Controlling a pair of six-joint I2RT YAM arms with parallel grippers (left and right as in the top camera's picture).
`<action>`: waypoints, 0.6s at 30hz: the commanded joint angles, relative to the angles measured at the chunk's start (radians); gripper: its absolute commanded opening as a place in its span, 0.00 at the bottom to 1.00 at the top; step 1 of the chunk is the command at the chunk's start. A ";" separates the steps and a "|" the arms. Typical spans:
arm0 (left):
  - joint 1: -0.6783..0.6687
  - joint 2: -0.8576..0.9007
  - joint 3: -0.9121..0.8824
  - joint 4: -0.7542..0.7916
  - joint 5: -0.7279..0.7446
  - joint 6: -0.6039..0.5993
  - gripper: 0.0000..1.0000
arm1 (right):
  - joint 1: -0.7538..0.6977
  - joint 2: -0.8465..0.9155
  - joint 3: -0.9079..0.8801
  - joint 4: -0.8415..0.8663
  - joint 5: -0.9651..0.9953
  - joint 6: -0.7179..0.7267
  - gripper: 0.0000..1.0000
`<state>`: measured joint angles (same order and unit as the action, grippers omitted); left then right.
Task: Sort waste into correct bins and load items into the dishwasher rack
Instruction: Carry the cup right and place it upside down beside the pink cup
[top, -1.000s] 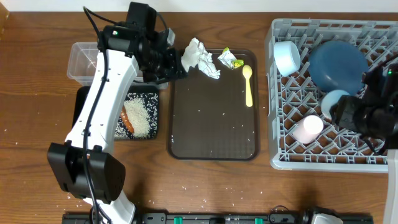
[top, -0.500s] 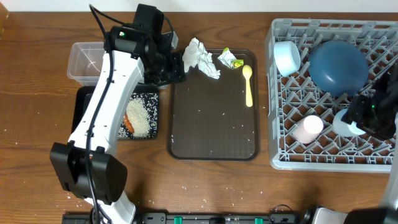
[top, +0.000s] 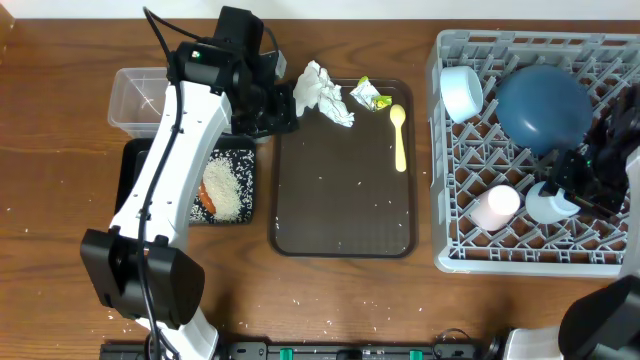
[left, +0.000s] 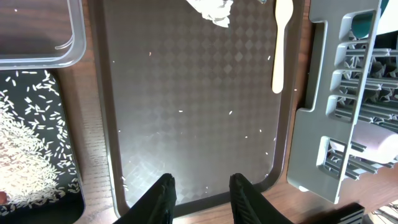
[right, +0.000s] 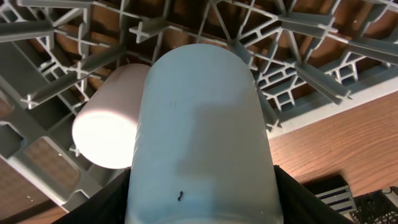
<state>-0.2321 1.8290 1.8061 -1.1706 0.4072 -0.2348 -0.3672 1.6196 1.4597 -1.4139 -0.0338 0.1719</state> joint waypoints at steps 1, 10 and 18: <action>-0.003 0.004 -0.005 -0.004 -0.016 0.016 0.32 | -0.002 0.016 0.011 0.007 -0.007 -0.012 0.53; -0.003 0.004 -0.005 -0.004 -0.016 0.016 0.32 | 0.001 0.048 0.008 0.013 -0.008 -0.012 0.73; -0.003 0.004 -0.005 -0.007 -0.016 0.016 0.32 | 0.002 0.051 0.008 0.014 -0.008 -0.012 0.83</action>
<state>-0.2321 1.8290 1.8061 -1.1713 0.4072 -0.2348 -0.3672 1.6653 1.4597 -1.4006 -0.0353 0.1650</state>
